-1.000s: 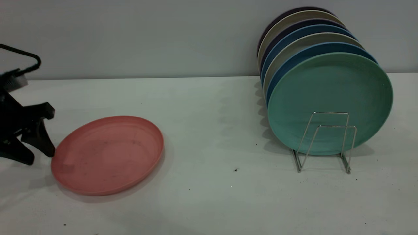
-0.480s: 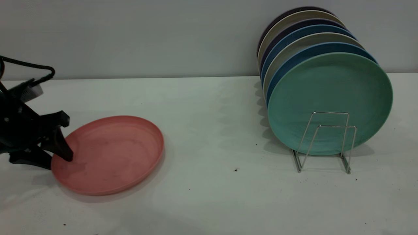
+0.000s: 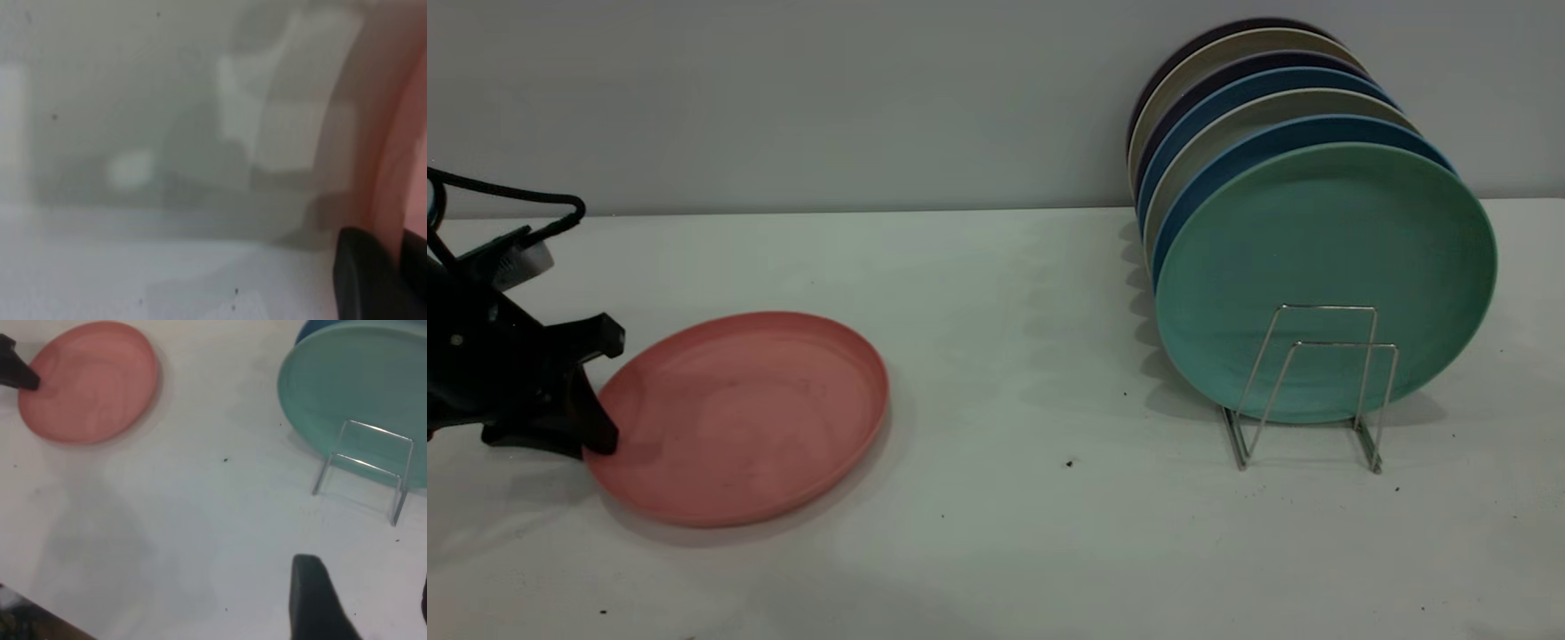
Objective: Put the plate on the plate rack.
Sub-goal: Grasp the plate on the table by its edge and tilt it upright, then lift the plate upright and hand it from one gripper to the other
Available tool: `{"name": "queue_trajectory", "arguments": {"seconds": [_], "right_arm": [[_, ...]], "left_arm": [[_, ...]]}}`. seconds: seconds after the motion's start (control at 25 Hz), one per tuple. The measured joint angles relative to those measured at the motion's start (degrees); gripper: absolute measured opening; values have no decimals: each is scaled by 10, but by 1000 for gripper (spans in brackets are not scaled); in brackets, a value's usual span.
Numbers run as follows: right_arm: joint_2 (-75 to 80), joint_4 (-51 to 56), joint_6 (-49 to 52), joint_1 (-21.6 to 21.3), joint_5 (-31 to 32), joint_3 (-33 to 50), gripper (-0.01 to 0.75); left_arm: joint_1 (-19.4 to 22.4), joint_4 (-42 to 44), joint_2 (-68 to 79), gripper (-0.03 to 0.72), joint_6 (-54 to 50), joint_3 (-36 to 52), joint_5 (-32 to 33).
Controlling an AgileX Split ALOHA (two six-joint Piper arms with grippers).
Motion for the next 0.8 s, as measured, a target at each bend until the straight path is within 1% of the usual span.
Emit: {"name": "queue_trajectory", "arguments": {"seconds": [0.12, 0.28, 0.36, 0.44, 0.6, 0.72, 0.8], "right_arm": [[1, 11, 0, 0, -1, 0, 403], [25, 54, -21, 0, -1, 0, 403], [54, 94, -58, 0, -1, 0, 403], [91, 162, -114, 0, -1, 0, 403], [175, 288, -233, 0, 10, -1, 403], [236, 361, -301, 0, 26, -2, 403], [280, 396, -339, 0, 31, -3, 403]], "left_arm": [[0, -1, -10, 13, 2, -10, 1], [-6, 1, -67, 12, 43, -24, -1], [-14, 0, -102, 12, 65, -29, 1], [-24, -3, -125, 12, 89, -30, 8], [-51, -10, -136, 12, 151, -30, 40], [-81, -15, -136, 12, 212, -30, 60], [-101, -40, -136, 12, 256, -30, 75]]}}
